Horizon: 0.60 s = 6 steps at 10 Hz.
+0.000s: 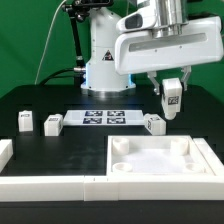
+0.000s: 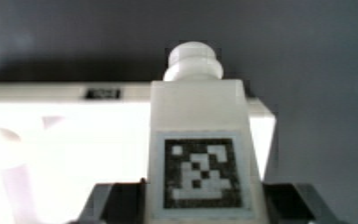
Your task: Assemble one leg
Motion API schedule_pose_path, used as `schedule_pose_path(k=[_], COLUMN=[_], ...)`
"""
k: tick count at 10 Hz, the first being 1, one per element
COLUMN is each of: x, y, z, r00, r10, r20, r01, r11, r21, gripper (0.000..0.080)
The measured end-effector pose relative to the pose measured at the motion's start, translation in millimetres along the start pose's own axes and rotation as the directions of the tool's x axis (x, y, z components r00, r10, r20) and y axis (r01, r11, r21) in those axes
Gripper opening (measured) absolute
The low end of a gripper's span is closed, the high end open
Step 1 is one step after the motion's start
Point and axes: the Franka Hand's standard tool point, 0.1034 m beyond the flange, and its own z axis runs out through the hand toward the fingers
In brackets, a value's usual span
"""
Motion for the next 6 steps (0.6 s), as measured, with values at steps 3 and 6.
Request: schedule_pose_path(k=[3,6], x=[-1.3,16.4], y=[0.6,2.8], z=[1.6,-0.4], r00=[1.000,1.000], r10=[0.003,0.013], r20=[-0.002,0.004], r01=[-0.003,-0.013], r11=[1.000,1.000], r21=[0.000,0.006], gripper=[0.0292,0.0292])
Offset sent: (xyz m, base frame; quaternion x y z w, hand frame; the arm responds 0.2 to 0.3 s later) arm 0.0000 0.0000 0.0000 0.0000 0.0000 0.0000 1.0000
